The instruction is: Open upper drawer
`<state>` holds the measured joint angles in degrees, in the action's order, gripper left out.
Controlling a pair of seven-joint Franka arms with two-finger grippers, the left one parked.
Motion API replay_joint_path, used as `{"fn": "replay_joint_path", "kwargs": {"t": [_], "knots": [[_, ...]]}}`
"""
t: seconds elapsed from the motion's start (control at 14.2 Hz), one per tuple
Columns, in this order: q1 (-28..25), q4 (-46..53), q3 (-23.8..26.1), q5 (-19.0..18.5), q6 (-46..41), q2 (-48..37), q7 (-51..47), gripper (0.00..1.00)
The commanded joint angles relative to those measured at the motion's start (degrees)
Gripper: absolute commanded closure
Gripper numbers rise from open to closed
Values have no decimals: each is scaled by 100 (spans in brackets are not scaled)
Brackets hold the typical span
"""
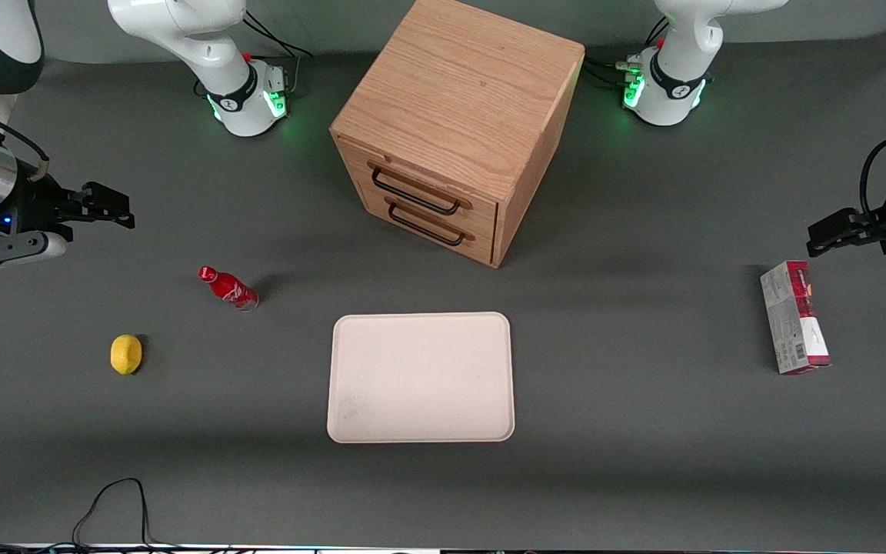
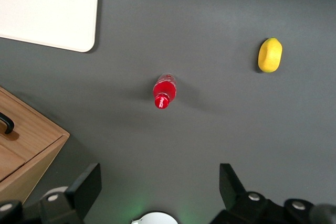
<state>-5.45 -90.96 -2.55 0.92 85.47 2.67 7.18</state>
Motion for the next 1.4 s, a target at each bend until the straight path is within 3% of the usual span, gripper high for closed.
{"fn": "replay_joint_path", "kwargs": {"t": [0.0,0.28,0.7,0.98,1.33], "knots": [[-44,306,9,196,-162,215,-68,0],[-201,412,36,277,-311,365,-119,0],[-992,535,71,487,-250,576,-59,0],[-1791,833,106,523,-144,1032,-7,0],[-1985,1150,342,1594,302,1410,785,0]]}}
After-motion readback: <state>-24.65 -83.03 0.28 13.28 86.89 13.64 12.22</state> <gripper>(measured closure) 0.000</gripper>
